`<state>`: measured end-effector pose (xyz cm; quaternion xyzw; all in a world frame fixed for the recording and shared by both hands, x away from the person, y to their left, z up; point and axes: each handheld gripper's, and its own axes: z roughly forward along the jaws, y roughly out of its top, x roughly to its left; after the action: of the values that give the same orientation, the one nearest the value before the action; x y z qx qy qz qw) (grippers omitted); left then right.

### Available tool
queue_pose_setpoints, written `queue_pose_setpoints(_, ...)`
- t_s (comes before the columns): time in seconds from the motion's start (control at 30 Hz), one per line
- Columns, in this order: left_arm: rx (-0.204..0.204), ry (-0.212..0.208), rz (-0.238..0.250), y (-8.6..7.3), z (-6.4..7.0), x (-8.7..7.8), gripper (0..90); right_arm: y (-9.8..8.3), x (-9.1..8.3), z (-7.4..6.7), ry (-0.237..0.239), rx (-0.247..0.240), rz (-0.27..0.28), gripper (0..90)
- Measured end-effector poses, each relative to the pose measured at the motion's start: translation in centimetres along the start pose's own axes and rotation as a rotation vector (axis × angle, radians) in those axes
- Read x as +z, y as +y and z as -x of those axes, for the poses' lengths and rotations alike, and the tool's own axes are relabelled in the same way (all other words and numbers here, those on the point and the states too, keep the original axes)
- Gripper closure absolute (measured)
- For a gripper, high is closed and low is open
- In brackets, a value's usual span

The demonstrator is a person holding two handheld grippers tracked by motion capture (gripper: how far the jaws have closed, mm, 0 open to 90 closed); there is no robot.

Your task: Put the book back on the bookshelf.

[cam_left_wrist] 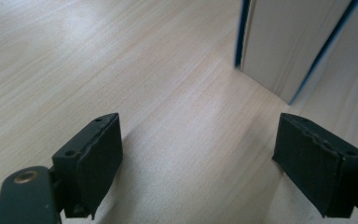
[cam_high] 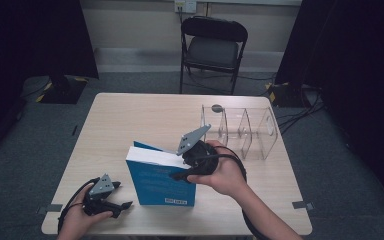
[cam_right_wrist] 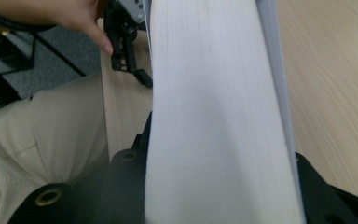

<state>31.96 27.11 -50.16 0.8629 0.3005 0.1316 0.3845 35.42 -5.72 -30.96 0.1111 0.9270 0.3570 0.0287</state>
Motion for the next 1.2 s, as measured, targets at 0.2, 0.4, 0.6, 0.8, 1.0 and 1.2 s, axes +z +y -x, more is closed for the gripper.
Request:
queue_pose_setpoints(0.2, 0.002, 0.001, 0.000, 0.0, 0.0, 0.0, 15.1, -0.3, -0.6, 0.6, -0.070, 0.080, 0.035, 62.3)
queue_pose_setpoints(0.4, 0.000, 0.001, 0.000, 0.0, 0.0, 0.0, 15.1, -0.9, -1.9, 1.3, -0.136, 0.167, 0.087, 62.4)
queue_pose_setpoints(0.6, 0.001, 0.000, 0.000, 0.0, 0.0, 0.0, 15.1, -1.2, -2.9, 1.7, -0.186, 0.228, 0.111, 62.4)
queue_pose_setpoints(0.8, 0.001, 0.001, 0.001, 0.0, 0.0, 0.0, 15.1, -1.7, -3.9, 1.9, -0.206, 0.268, 0.118, 62.4)
queue_pose_setpoints(1.0, 0.001, 0.000, 0.000, 0.0, 0.0, 0.0, 15.1, -2.3, -4.9, 2.0, -0.228, 0.285, 0.111, 62.5)
queue_pose_setpoints(1.2, 0.000, 0.000, -0.002, 0.0, 0.0, 0.0, 15.0, -3.4, -6.3, 2.2, -0.242, 0.314, 0.114, 62.5)
